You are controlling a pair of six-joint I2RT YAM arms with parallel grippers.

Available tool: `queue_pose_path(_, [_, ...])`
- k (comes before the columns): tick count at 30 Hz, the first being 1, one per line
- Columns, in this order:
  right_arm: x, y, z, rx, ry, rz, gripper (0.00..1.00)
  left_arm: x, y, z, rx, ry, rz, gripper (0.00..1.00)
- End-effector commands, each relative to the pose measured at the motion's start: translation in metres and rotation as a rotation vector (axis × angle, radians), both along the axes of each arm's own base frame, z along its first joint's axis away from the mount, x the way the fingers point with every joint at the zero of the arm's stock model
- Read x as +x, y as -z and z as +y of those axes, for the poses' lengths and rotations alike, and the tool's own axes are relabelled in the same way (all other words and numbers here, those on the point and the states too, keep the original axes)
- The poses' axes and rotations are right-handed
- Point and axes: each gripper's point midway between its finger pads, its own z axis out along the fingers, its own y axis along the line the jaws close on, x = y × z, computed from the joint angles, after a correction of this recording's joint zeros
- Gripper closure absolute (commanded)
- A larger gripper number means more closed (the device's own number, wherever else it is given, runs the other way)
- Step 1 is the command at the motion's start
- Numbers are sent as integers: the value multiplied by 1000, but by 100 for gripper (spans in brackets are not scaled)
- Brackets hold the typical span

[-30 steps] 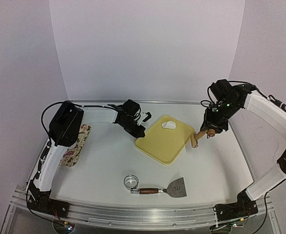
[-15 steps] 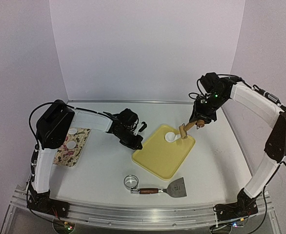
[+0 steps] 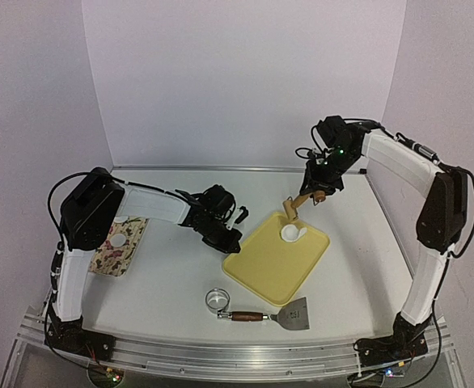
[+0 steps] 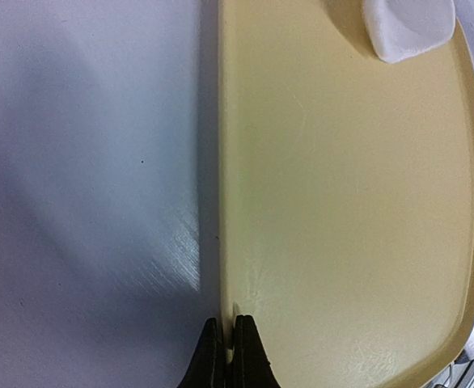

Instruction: Roll out the dumpling wrappers from the dough

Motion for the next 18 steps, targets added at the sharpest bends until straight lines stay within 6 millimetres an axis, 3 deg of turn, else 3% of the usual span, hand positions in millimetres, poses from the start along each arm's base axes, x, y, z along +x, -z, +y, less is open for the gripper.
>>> queue_pose_path(1, [16,-7,6,-17,-58,-71,100,-12,15,17,82,-7,41,100])
queue_pose_path(9, [14,22,-2,-94,-104,-39,100,-11,15,17,85,-12,40,100])
queue_pose_path(18, [8,29,-6,-116,-121,-23,100,-9,18,18,106,-12,38,100])
